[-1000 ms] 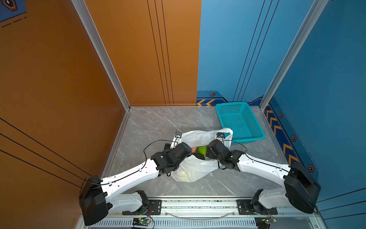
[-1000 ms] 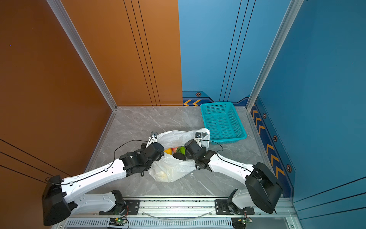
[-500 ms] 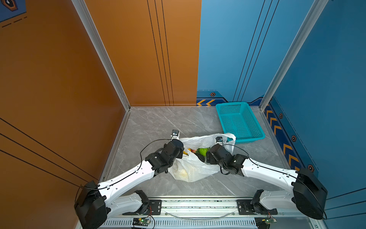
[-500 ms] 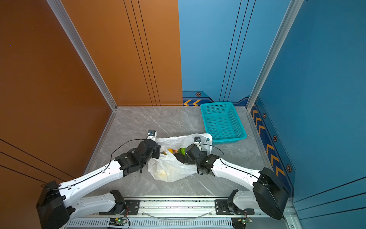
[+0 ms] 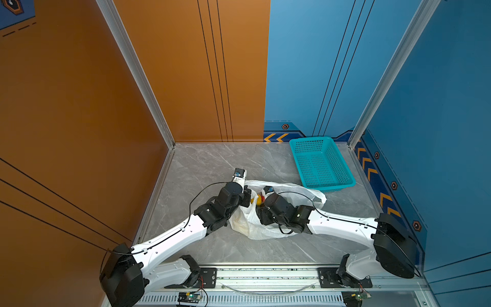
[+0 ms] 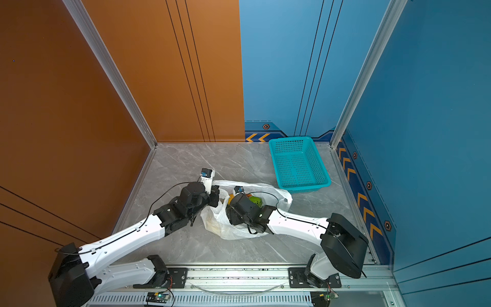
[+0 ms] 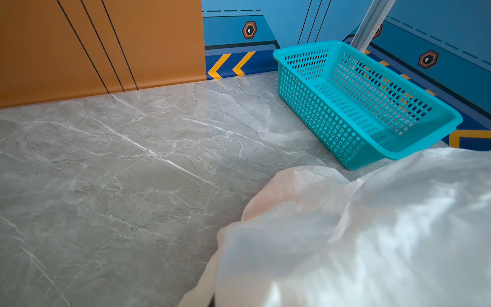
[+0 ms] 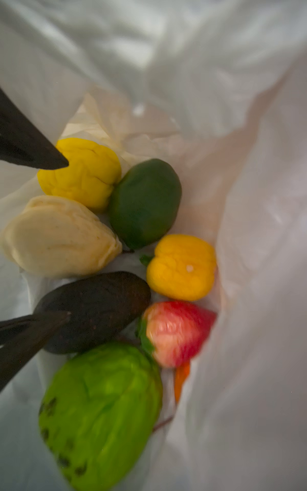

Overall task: Untie the knot of the plastic bag and take out the fruit
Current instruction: Open the plastic bag at the center of the table.

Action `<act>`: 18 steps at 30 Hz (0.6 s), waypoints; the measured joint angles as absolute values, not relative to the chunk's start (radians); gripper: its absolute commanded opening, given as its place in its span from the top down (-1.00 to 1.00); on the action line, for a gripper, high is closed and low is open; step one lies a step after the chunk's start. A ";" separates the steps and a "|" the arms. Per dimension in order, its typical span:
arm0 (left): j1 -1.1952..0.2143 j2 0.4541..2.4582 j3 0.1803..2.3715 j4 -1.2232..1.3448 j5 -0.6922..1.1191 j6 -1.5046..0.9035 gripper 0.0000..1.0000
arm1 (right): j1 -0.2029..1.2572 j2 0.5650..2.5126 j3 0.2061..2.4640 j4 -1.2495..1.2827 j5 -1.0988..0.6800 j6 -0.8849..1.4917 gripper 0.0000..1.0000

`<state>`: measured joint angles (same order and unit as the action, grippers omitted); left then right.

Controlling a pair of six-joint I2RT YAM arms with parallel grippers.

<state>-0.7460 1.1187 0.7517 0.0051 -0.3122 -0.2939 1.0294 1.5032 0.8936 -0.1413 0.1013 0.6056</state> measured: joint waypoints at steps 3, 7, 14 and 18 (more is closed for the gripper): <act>-0.719 1.102 0.728 0.017 -0.297 -0.322 0.55 | 1.080 1.558 0.913 -0.148 0.053 0.596 -0.67; -0.707 1.092 0.707 0.034 -0.271 -0.354 -0.24 | 1.089 1.615 0.963 -0.167 0.005 0.585 -0.66; -0.707 1.018 0.665 0.027 -0.206 -0.421 -0.65 | 1.057 1.627 0.974 -0.185 -0.021 0.584 -0.67; -0.707 1.002 0.662 -0.020 -0.197 -0.455 -0.58 | 1.052 1.627 0.974 -0.191 -0.022 0.595 -0.68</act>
